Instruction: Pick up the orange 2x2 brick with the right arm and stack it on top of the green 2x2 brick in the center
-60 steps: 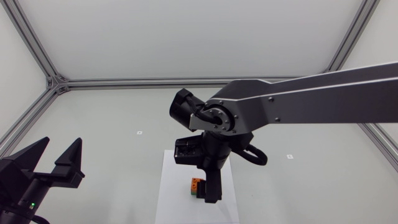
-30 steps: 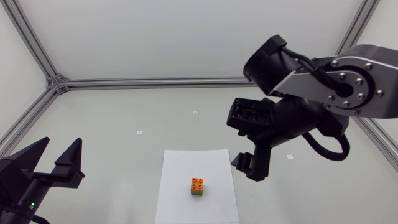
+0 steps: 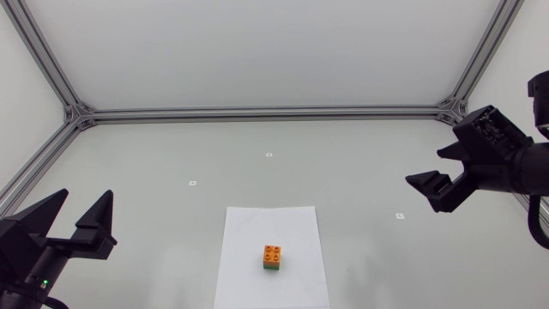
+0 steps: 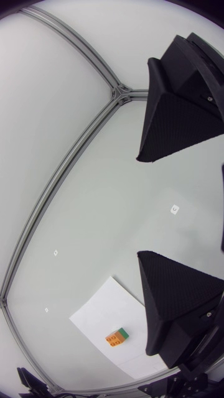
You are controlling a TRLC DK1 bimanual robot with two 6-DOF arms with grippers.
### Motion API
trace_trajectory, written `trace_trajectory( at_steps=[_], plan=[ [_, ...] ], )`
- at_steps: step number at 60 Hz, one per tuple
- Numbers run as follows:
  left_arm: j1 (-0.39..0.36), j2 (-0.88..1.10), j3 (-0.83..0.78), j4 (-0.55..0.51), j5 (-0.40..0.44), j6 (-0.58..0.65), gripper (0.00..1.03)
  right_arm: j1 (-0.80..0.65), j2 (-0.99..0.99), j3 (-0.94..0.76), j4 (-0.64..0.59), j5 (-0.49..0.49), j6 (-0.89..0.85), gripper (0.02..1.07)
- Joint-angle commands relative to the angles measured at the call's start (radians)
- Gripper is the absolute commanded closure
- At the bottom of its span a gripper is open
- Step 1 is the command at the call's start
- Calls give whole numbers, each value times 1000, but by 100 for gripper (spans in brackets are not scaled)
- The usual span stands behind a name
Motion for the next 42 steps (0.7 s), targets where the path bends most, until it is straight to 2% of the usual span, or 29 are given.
trace_trajectory(
  at_steps=[1, 11, 22, 42],
  plan=[
    [-8, -3, -41, -11, 3, 5, 4, -63, -59, -70, 37, -13, -22, 6],
    [-8, -3, -41, -11, 3, 5, 4, -153, -171, -171, 108, -39, -16, 6],
    [-8, -3, -41, -11, 3, 5, 4, -153, -342, -297, 217, -11, 56, 6],
    [-8, -3, -41, -11, 3, 5, 4, -110, -519, -428, 313, 49, 205, 6]
  ],
)
